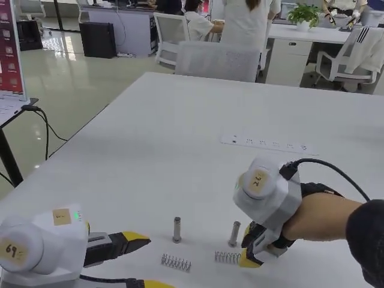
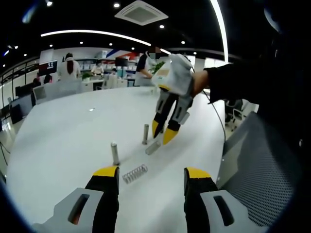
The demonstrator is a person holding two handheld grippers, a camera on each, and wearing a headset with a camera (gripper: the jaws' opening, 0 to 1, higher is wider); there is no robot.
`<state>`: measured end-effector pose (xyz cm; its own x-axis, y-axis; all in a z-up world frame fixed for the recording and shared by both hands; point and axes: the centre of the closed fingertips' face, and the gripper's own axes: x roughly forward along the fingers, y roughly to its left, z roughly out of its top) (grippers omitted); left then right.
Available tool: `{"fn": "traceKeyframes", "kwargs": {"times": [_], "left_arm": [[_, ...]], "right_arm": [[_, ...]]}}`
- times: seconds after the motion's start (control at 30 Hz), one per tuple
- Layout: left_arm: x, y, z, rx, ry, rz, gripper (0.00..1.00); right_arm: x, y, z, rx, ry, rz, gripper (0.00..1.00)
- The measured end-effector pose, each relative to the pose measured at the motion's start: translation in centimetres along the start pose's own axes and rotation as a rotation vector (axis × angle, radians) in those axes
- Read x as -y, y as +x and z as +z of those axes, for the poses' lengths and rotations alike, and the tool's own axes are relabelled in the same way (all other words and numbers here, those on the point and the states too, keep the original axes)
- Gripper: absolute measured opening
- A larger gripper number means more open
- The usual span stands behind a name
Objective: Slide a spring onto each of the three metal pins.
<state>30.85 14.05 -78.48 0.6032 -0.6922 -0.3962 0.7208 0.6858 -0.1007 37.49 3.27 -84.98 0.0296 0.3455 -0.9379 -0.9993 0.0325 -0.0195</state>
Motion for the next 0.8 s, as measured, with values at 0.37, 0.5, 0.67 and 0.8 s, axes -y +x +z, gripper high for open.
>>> {"fn": "traceKeyframes", "kwargs": {"times": [0.37, 0.5, 0.67, 0.8], "left_arm": [[0.2, 0.0, 0.1, -0.002, 0.004, -0.002, 0.47], [0.3, 0.1, 0.1, -0.003, 0.005, -0.006, 0.47], [0.5, 0.3, 0.0, -0.009, 0.006, -0.015, 0.47], [0.5, 0.3, 0.0, -0.012, 0.009, -0.023, 0.46]], "right_arm": [[0.1, 1.1, -0.1, -0.014, -0.006, 0.003, 0.13], [0.0, 1.5, -0.2, -0.027, -0.017, 0.006, 0.12], [0.1, 1.6, -0.2, -0.037, -0.031, 0.002, 0.1], [0.0, 1.6, -0.2, -0.038, -0.028, 0.004, 0.08]]}}
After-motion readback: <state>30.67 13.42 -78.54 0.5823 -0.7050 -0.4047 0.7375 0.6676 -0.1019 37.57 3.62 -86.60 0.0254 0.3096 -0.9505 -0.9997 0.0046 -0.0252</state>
